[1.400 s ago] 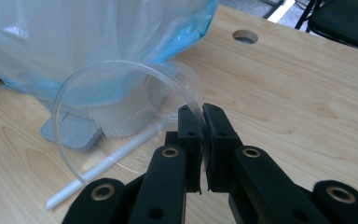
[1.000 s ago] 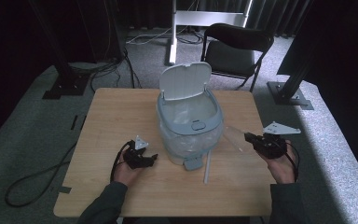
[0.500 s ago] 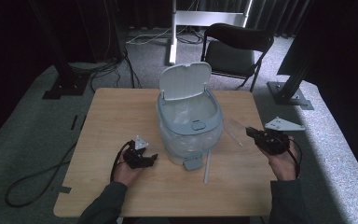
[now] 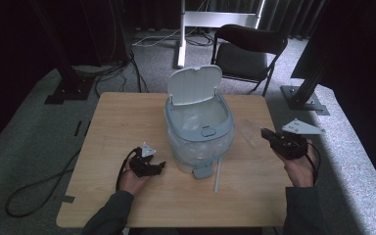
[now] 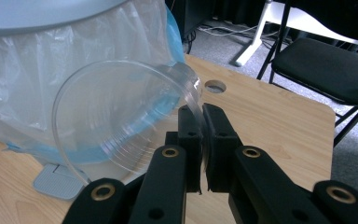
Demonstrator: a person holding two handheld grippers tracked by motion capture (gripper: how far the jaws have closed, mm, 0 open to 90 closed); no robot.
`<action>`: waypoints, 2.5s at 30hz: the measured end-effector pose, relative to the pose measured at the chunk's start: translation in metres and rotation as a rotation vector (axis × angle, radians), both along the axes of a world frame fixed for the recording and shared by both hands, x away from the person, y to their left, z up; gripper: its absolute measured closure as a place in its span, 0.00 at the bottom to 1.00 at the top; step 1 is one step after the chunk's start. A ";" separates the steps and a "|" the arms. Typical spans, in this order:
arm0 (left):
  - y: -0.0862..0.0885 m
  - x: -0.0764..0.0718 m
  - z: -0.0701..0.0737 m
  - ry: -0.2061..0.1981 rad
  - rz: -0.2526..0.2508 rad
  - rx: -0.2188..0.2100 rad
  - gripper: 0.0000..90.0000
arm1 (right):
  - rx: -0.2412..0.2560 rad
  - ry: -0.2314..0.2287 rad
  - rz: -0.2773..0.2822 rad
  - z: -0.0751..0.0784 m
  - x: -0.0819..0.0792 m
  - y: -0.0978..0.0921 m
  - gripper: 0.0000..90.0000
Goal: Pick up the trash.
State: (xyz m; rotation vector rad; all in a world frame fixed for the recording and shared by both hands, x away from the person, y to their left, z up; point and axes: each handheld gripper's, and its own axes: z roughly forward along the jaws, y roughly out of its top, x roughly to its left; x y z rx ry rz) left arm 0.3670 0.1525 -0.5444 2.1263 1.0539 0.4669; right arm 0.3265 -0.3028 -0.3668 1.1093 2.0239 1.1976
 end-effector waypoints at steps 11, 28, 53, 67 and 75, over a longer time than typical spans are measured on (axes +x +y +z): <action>0.000 0.000 0.000 0.000 0.000 0.000 0.34 | 0.008 -0.027 -0.009 0.011 -0.001 0.000 0.96; 0.000 0.000 0.000 0.001 0.000 0.001 0.34 | 0.014 -0.065 -0.011 0.028 0.001 0.004 0.96; 0.000 0.000 0.000 0.001 0.000 0.001 0.34 | 0.022 -0.126 0.000 0.048 0.004 0.020 0.96; 0.000 0.000 0.000 0.001 0.000 0.001 0.34 | 0.035 -0.158 0.019 0.063 0.007 0.031 0.96; 0.000 0.000 0.000 0.001 -0.001 0.001 0.34 | 0.032 -0.164 0.046 0.067 0.014 0.046 0.96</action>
